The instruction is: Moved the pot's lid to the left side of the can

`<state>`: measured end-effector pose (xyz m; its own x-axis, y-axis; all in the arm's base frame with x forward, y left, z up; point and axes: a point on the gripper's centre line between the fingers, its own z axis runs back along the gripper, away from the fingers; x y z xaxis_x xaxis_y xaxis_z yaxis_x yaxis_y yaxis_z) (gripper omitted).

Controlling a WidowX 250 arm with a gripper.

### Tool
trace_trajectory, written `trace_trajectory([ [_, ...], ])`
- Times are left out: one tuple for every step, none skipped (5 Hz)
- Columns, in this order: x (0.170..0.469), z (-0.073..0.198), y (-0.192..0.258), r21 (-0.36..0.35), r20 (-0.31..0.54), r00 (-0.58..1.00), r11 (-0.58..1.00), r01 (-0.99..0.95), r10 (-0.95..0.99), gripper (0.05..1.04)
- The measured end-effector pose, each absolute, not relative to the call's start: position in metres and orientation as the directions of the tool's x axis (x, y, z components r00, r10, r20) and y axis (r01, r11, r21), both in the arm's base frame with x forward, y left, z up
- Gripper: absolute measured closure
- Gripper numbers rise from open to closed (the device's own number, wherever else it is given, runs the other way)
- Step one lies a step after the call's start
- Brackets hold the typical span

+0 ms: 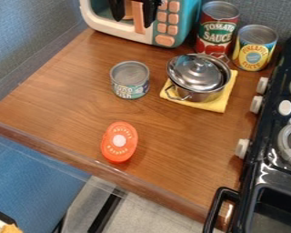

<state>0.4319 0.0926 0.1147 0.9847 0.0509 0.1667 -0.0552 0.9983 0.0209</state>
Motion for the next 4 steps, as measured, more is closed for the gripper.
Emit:
trace_trajectory([
  [0.429, 0.093, 0.091, 0.009, 0.113, 0.992, 0.999, -0.053, 0.052, 0.083],
  [0.429, 0.084, 0.059, -0.002, 0.095, 0.995, 0.999, 0.032, -0.031, 0.083],
  [0.427, 0.085, 0.021, -0.014, 0.112, 0.987, 0.992, 0.122, -0.119, 0.083],
  [0.424, 0.089, -0.002, -0.02, 0.135, 0.975, 0.983, 0.18, -0.176, 0.083],
])
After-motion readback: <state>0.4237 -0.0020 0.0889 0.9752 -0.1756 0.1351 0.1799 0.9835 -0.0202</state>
